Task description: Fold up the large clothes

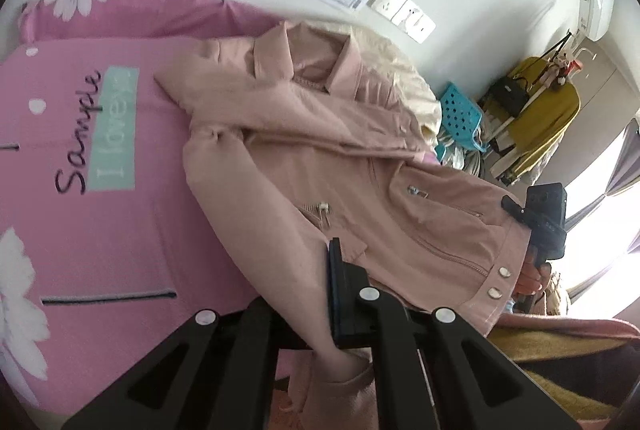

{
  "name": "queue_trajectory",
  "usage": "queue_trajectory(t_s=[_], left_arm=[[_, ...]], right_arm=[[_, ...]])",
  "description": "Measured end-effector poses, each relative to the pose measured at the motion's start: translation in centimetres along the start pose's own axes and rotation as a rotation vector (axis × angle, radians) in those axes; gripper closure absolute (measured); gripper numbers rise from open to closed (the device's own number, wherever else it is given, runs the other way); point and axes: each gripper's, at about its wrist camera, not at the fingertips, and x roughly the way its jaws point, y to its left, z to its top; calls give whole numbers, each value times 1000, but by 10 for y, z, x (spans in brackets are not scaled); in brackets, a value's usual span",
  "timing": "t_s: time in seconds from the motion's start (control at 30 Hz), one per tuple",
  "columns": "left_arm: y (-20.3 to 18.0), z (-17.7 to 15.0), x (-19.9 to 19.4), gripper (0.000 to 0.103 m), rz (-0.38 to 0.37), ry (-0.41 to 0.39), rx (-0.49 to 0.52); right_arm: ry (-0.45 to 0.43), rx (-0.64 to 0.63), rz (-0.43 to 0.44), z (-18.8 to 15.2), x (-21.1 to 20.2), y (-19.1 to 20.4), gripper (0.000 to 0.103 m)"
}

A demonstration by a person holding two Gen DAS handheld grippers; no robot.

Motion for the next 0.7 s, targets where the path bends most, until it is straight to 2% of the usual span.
queue_trajectory(t_s=[0.4,0.7], left_arm=[[-3,50,-8,99,35,-40,6],[-3,87,-3,98,74,-31,20]], right_arm=[[-64,36,-2,53,11,2,93],[-91,75,4,88,25,-4,93]])
